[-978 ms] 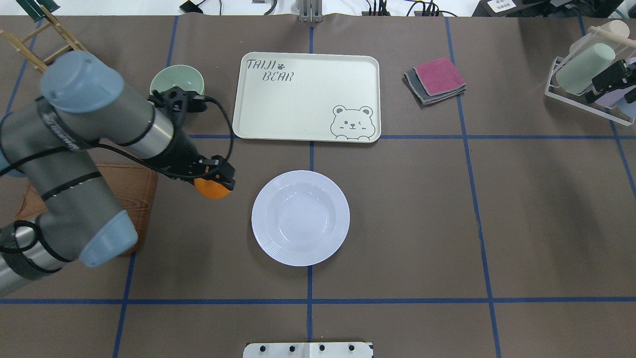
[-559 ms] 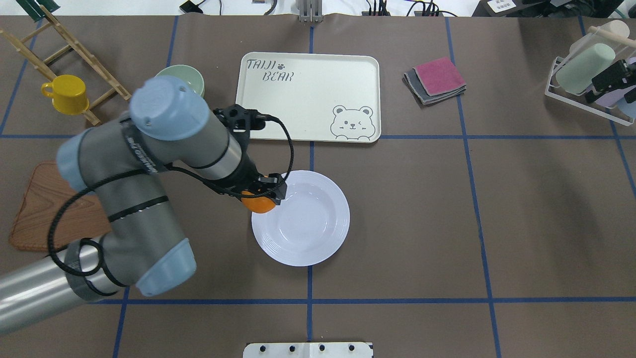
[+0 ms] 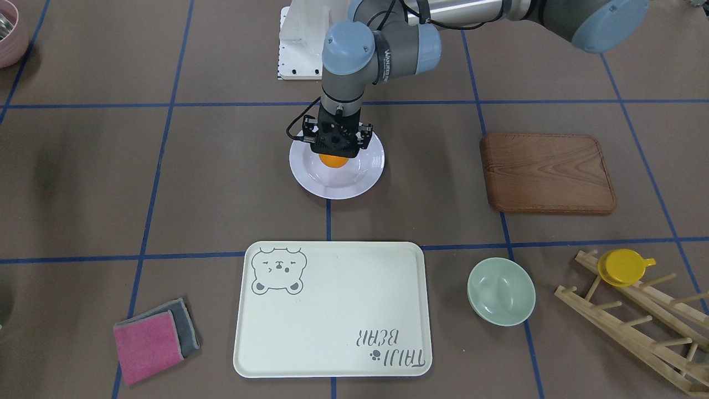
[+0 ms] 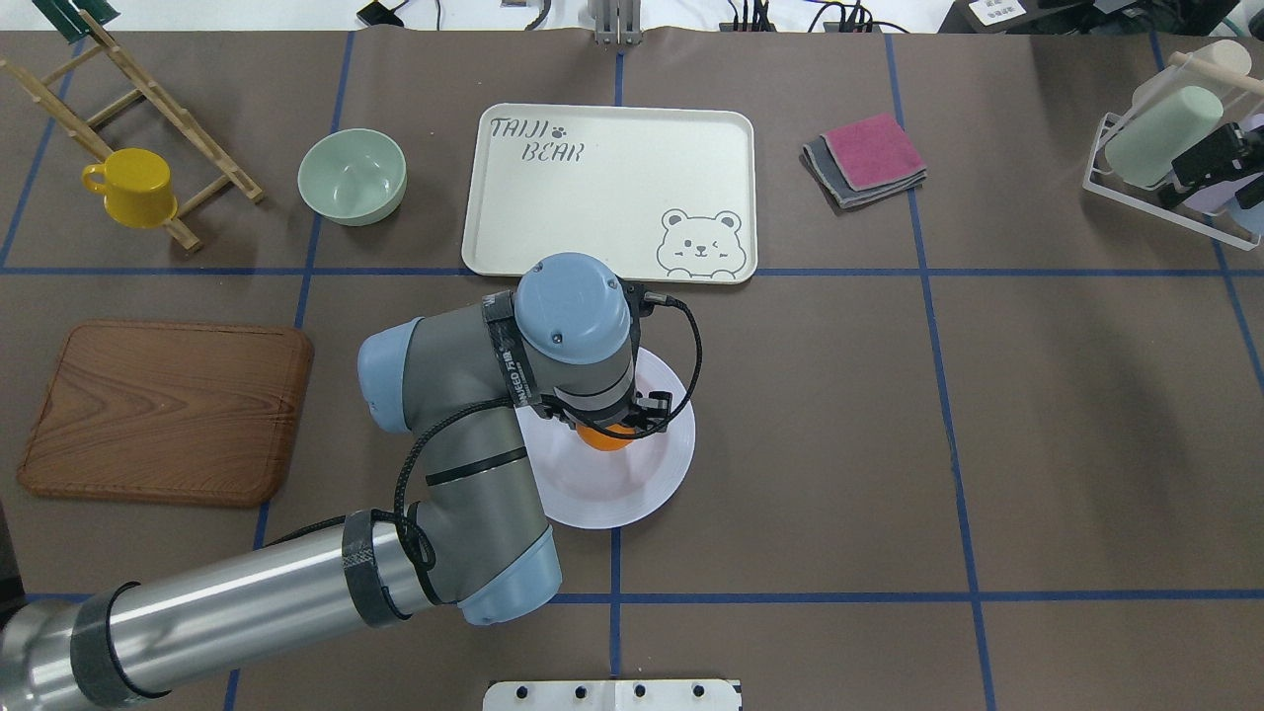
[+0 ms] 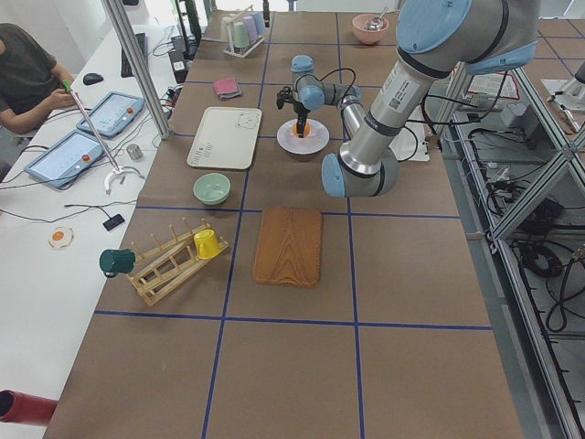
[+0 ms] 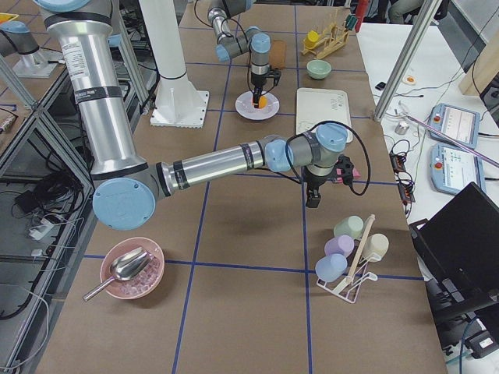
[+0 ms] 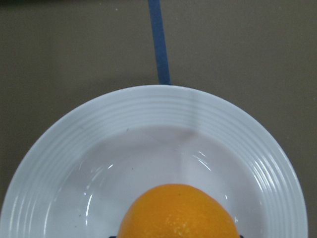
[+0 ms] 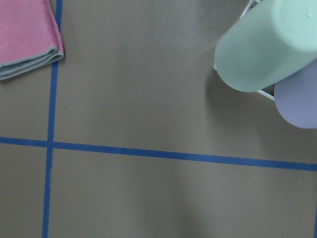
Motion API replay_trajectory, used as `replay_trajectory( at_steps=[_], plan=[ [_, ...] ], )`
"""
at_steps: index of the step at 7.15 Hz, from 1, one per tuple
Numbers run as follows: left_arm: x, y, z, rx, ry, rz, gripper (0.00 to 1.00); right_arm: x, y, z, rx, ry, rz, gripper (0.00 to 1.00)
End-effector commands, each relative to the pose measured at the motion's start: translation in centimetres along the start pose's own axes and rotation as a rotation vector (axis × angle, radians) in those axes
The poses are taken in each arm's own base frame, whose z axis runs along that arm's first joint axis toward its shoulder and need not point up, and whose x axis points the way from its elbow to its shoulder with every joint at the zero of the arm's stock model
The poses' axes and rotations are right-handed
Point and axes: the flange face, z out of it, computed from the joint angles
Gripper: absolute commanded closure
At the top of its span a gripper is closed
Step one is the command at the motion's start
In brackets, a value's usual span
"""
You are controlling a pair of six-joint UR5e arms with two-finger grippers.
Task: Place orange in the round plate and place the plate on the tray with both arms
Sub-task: 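Lower the orange onto the plate and open the left gripper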
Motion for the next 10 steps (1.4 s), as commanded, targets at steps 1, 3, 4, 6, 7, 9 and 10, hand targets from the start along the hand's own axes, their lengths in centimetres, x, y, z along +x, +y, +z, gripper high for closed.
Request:
replay_trajectory(
  at_steps=[1, 3, 4, 6, 7, 9, 10],
  plan=[
    [0.2, 0.3, 1.3, -0.001, -0.005, 0.003, 0.94, -0.1, 0.0, 0.1, -0.001, -0.001, -0.003, 0.00],
    [-0.3, 0.3, 1.5, -0.002, -0.014, 0.003, 0.01, -0.1, 0.0, 0.0, 0.000, -0.001, -0.002, 0.00],
    [-0.2, 0.3, 1.1, 0.002, -0.007, 0.003, 0.01, 0.0, 0.1, 0.1, -0.002, -0.002, 0.000, 0.00],
    [-2.4, -0.1, -3.4, 0.048, 0.046, 0.003, 0.01, -2.2, 0.9, -1.6, 0.022, -0.041, -0.042, 0.00],
    [-6.9, 1.2, -5.9, 0.079, 0.068, 0.009, 0.01, -3.9, 0.9, -0.4, 0.001, -0.045, -0.071, 0.00],
    [-18.1, 2.2, -9.5, 0.097, 0.056, 0.100, 0.01, -13.8, 3.3, 2.9, -0.007, -0.094, -0.295, 0.00],
    [-22.1, 0.8, -10.2, 0.120, 0.019, 0.124, 0.01, -17.8, 5.7, 4.5, -0.038, -0.123, -0.256, 0.00]
  ],
)
